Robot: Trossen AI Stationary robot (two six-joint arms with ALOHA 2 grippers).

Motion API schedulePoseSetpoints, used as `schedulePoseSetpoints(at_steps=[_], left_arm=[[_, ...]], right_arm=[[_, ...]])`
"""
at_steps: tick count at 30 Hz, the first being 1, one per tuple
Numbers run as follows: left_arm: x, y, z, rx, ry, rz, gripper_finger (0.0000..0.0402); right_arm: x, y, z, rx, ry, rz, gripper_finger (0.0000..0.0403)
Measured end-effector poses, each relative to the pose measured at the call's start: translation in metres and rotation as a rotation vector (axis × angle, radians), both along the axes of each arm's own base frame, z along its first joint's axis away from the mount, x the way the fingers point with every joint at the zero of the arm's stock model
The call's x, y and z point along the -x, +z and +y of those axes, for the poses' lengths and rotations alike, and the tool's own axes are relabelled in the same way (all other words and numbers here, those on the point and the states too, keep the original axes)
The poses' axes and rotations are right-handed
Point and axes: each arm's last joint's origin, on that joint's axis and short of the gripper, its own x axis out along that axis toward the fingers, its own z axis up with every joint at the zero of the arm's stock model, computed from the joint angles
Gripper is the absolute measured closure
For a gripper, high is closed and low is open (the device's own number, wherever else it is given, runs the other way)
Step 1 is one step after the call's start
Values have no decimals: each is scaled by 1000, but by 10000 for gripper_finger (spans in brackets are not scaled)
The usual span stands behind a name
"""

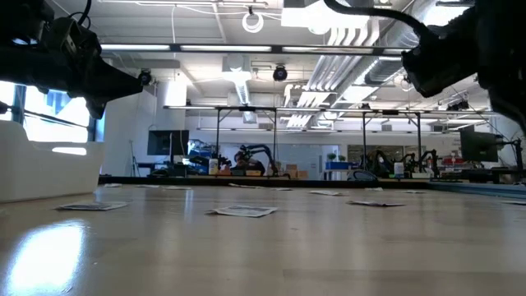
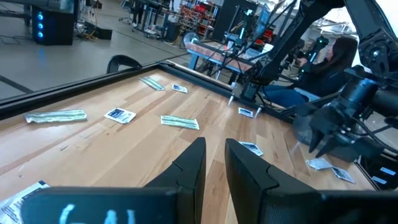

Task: Pick & Place First Aid Supplies
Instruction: Put the green bandage pack into the black bin

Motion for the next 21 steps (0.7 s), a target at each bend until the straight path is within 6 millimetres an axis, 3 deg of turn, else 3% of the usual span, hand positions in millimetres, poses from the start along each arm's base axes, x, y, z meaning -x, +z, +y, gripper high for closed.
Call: schedulePoseSetpoints(at_steps=[4,9,21], left_arm=[[0,0,0,0,0,0,341],[0,0,0,0,0,0,341],[0,0,0,0,0,0,341]], right_arm=[[-3,0,0,7,199,-44,320],[-4,0,0,5,321,-49,320],[5,-20,-8,15,371,-23,320]])
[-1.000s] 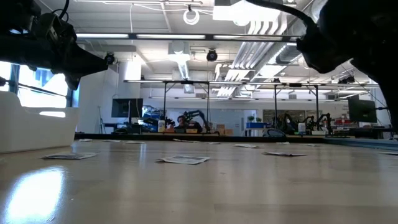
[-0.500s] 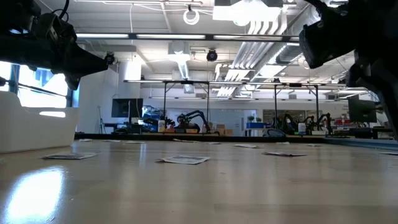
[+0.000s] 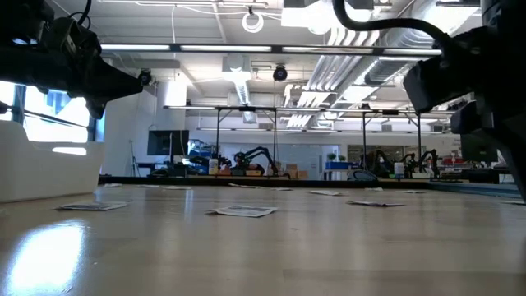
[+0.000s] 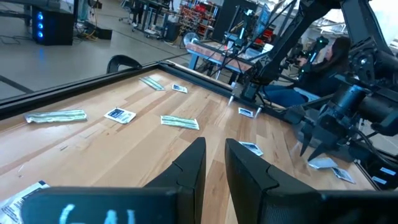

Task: Pick & Place First Aid Supplies
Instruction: Put the green bandage pack into the black bin

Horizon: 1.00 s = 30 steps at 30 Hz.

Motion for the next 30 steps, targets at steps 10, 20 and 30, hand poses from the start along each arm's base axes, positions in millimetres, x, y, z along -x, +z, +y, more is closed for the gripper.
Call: schedulePoseSetpoints(at_steps=[10,20,30], left_arm=[[0,0,0,0,0,0,341],[0,0,0,0,1,0,341],[0,0,0,0,0,0,341]], right_arm=[[0,0,1,-46,51,18,320],[-2,1,4,-111,54,25,320],[-5,1,6,-102,94,-25,321]])
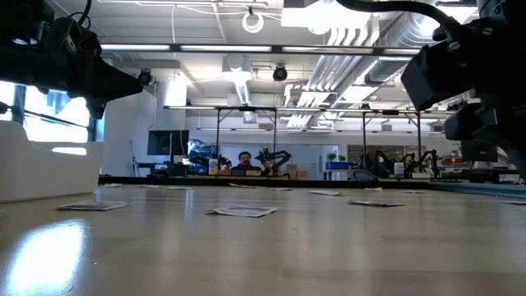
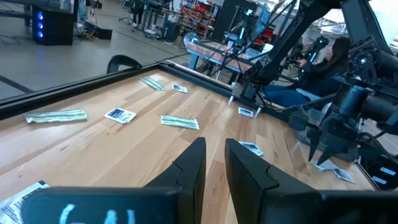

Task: Pick & Place First Aid Supplies
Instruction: Put the green bandage pack into the black bin

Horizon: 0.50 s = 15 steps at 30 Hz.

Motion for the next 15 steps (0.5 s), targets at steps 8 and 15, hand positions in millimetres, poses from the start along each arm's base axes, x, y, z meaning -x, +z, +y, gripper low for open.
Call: schedulePoseSetpoints(at_steps=[8,15], left_arm=[[0,0,0,0,0,0,341],[0,0,0,0,-1,0,341]], right_arm=[[2,0,0,-14,28,20,320],[1,-7,2,-11,50,30,320]])
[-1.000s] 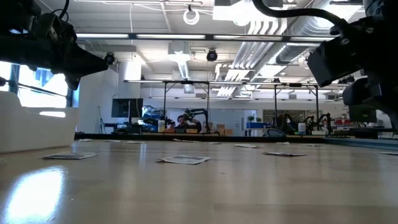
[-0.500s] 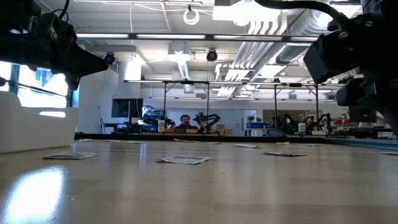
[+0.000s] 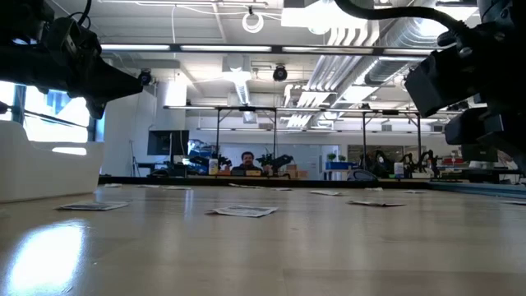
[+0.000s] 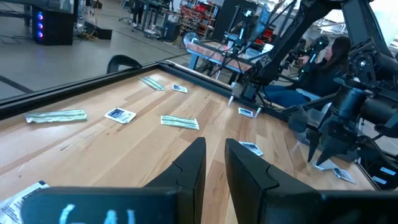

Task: Pick & Place First Aid Supplies
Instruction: Put the green bandage pack into the black bin

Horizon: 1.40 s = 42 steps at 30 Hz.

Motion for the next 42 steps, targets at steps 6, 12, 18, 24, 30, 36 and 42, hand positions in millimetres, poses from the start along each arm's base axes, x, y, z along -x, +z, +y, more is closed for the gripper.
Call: schedulePoseSetpoints(at_steps=[6,12,18,24,30,36,42], left_arm=[[0,0,0,0,0,0,341],[0,0,0,0,0,0,341],[0,0,0,0,0,0,341],[0,0,0,0,0,0,341],[0,0,0,0,0,0,341],[0,0,0,0,0,0,341],[0,0,0,0,0,0,341]], right_arm=[[-1,-5,1,8,17,7,325],[0,-4,0,23,16,6,383],[1,1,-2,69,-42,0,395],[2,52,-6,134,-133,-43,401],[31,113,-5,262,-205,-144,402],[78,130,6,410,-209,-288,402],[122,107,13,514,-176,-347,402]])
